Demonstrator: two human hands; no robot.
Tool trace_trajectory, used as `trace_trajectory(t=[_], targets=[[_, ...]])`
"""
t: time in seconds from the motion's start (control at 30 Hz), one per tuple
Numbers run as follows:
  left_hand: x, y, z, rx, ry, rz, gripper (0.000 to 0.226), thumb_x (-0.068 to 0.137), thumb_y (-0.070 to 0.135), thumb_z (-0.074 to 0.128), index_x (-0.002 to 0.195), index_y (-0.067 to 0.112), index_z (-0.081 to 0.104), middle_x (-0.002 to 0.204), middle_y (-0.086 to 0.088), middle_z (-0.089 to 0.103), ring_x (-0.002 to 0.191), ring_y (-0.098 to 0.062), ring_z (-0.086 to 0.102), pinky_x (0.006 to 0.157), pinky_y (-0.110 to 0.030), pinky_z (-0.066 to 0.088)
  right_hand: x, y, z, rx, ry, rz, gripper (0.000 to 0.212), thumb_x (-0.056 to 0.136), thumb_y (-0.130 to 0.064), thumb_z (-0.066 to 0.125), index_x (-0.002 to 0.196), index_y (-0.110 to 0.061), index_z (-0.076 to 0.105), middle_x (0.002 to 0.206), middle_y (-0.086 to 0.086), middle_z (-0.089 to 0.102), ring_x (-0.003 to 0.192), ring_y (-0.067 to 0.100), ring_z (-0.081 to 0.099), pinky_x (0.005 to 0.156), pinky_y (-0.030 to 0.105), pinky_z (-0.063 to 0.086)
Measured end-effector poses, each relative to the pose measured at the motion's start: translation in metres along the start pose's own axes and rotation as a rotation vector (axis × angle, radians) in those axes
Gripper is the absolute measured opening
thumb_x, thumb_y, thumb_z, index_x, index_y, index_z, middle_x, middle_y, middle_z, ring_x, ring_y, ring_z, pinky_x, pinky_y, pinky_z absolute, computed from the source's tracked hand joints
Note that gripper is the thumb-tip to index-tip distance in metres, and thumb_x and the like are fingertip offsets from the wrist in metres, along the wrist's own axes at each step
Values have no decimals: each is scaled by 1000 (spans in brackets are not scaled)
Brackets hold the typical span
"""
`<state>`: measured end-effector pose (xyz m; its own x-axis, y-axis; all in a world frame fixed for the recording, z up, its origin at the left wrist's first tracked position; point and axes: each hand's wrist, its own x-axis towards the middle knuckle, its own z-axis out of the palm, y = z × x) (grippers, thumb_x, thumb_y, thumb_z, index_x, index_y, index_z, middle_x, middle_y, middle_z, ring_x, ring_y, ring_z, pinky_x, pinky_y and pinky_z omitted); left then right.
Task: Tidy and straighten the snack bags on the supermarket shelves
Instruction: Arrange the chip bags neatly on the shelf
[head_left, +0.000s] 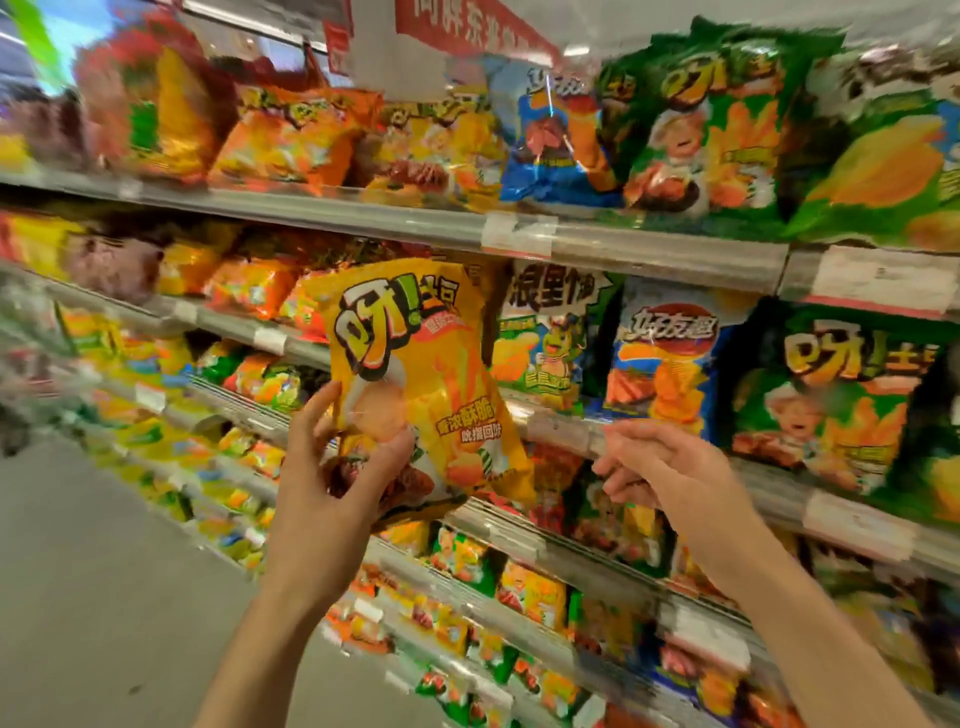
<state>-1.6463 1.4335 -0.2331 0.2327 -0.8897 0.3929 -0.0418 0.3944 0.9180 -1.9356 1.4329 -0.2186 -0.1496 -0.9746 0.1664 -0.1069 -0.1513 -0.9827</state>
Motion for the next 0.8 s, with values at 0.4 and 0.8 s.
trace_trajectory(t=[0.4,0.8], targets=[[104,-51,-104,96,162,-10,88,64,64,78,144,46,44,125,6,63,100,-5,70,72,-19,58,116,12,159,27,-159,-43,13,99,-21,65,108,-14,70,86,7,77,74,19,70,69,30,60],[243,-85,-172,83,192,48,85,68,59,82,143,47,44,122,9,67,100,-19,74,77,-28,61,239,11,300,63,-234,-42,13,98,-23,66,106,-15,70,85,8,77,72,18,68,73,37,58]])
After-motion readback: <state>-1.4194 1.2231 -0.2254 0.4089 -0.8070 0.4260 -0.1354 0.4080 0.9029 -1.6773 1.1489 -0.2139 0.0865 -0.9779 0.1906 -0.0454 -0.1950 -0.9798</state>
